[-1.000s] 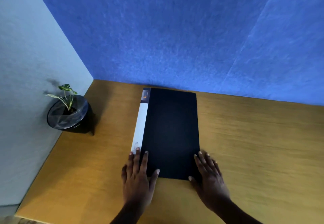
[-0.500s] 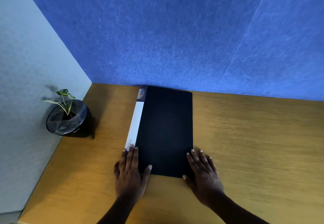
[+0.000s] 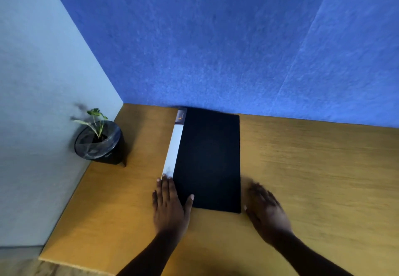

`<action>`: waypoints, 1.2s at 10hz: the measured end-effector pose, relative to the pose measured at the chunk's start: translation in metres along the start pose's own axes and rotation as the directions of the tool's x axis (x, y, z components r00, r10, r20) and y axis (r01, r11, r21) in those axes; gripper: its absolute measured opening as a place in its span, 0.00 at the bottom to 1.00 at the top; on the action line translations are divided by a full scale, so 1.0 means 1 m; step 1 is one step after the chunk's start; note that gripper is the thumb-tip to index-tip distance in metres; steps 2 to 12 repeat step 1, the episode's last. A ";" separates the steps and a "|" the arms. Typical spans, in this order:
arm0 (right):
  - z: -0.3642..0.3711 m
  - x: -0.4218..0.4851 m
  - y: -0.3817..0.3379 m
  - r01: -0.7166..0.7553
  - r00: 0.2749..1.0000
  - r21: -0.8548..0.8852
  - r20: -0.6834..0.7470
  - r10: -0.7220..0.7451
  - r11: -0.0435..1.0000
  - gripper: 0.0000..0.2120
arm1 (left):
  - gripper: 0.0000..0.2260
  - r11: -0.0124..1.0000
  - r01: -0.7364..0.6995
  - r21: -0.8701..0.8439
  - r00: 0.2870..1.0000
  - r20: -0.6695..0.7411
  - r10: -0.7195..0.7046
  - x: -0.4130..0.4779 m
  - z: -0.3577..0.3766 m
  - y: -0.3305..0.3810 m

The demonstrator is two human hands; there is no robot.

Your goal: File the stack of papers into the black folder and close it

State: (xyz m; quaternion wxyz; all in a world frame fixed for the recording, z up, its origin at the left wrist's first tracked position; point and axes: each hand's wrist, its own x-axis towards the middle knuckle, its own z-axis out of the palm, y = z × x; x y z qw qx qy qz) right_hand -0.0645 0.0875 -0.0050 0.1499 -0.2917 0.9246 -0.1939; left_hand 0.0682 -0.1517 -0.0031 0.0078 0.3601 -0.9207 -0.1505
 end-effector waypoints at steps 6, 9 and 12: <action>-0.014 -0.008 0.012 -0.100 0.991 0.015 -0.087 0.101 0.995 0.30 | 0.39 0.995 -0.102 0.005 0.994 0.036 0.102 -0.002 0.003 0.012; -0.014 -0.008 0.012 -0.100 0.991 0.015 -0.087 0.101 0.995 0.30 | 0.39 0.995 -0.102 0.005 0.994 0.036 0.102 -0.002 0.003 0.012; -0.014 -0.008 0.012 -0.100 0.991 0.015 -0.087 0.101 0.995 0.30 | 0.39 0.995 -0.102 0.005 0.994 0.036 0.102 -0.002 0.003 0.012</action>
